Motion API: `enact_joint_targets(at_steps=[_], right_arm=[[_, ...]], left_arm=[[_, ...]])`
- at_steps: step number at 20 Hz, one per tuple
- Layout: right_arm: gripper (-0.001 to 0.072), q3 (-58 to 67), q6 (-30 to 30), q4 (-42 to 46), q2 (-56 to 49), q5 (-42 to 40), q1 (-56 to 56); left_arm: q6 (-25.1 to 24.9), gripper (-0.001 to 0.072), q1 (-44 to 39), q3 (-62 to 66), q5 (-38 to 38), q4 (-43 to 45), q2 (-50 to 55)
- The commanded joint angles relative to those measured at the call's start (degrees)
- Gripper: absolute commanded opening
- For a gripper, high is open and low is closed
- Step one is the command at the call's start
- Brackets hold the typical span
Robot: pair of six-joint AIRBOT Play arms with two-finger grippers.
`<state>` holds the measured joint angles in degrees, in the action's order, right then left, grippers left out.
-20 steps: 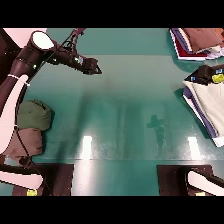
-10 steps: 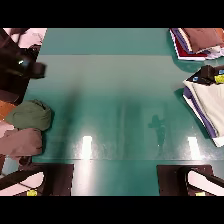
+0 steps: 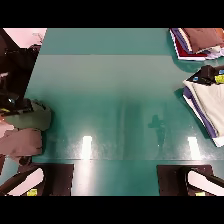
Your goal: Fold the shirts.
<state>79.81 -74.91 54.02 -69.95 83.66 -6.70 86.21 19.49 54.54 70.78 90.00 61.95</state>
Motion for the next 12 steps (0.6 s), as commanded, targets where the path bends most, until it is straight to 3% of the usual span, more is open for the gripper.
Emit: enact_joint_targets(at_steps=[1,2,3,4,5,8,12], right_arm=[[0.0020,0.02,0.00,-0.02,0.00,-0.20,0.04],[0.0020,0.02,0.00,-0.02,0.00,-0.13,0.04],[0.0020,0.02,0.00,0.00,0.00,-0.04,0.02],[0.0020,0.02,0.00,-0.02,0.00,-0.07,-0.02],[0.0020,0.04,0.00,-0.02,0.00,-0.11,-0.02],[0.0020,1.14,0.00,-0.02,0.00,0.46,-0.02],[0.0019,8.96,-0.02,-0.07,0.00,-0.09,-0.02]], left_arm=[[1.03,0.0677,1.75,-7.10,-8.33,0.68,0.28],[1.01,0.0676,1.75,-7.10,-8.17,0.68,0.72],[1.03,0.0574,1.75,-7.08,-8.20,0.70,0.72],[1.01,0.0269,1.75,-6.80,-8.22,0.68,0.70],[1.01,0.0047,1.75,-6.27,-8.13,0.13,0.70],[0.74,0.0031,1.73,-0.55,-4.26,-3.26,0.59],[-0.28,0.0030,-3.19,16.81,2.62,-5.18,-1.88]])
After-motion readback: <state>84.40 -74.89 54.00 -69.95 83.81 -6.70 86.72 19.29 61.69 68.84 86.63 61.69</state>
